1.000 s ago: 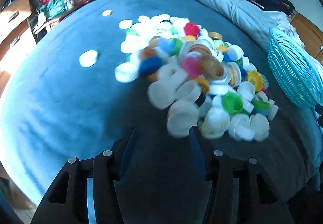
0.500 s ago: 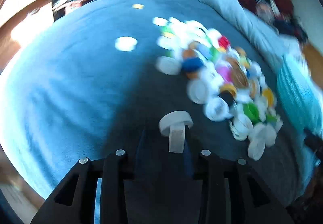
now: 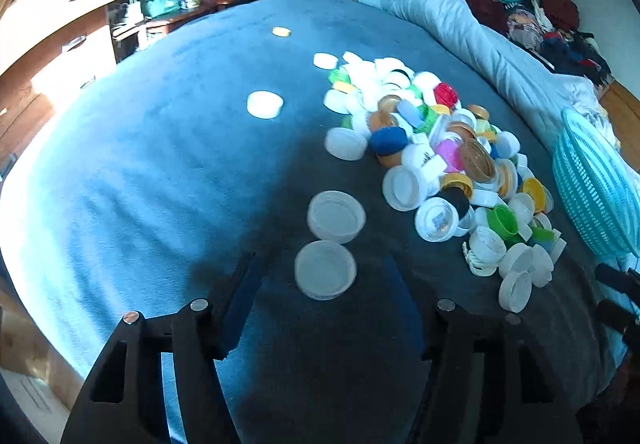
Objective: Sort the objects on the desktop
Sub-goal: 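Grasp a white cap with the left gripper while the right gripper grasps a QR-printed white cap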
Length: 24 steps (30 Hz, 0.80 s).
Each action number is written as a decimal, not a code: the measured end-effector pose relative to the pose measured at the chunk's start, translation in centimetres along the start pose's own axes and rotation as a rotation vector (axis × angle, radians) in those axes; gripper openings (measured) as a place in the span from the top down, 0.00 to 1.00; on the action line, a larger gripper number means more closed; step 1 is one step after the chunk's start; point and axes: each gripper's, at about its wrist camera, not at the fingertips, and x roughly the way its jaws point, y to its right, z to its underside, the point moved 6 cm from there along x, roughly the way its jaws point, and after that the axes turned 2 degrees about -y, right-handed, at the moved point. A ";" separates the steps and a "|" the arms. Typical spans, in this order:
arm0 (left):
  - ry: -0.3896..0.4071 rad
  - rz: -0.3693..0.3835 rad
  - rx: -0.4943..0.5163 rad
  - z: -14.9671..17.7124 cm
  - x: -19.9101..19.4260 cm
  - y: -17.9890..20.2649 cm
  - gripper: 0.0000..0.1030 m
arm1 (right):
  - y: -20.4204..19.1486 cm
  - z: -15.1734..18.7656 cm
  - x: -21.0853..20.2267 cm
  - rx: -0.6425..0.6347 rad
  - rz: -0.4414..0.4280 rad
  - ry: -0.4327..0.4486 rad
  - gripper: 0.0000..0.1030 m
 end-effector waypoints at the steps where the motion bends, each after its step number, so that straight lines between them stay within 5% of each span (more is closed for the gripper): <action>1: -0.024 -0.005 0.014 -0.1 0.6 0.4 0.73 | -0.4 0.0 0.2 -0.003 -0.015 -0.005 0.32; 4: -0.038 -0.011 0.015 0.1 0.5 0.4 0.76 | -1.9 0.0 1.4 -0.010 -0.065 -0.026 0.51; 17: -0.017 0.012 -0.005 0.0 -0.8 0.0 0.76 | -6.4 -2.6 8.2 -0.063 -0.049 -0.083 0.43; 21: -0.027 0.023 0.000 0.2 -0.4 0.4 0.76 | -6.9 -2.2 9.6 -0.110 0.028 -0.117 0.45; 24: -0.024 0.030 0.004 0.2 -0.5 0.7 0.76 | -6.7 -2.4 9.6 -0.112 0.049 -0.111 0.66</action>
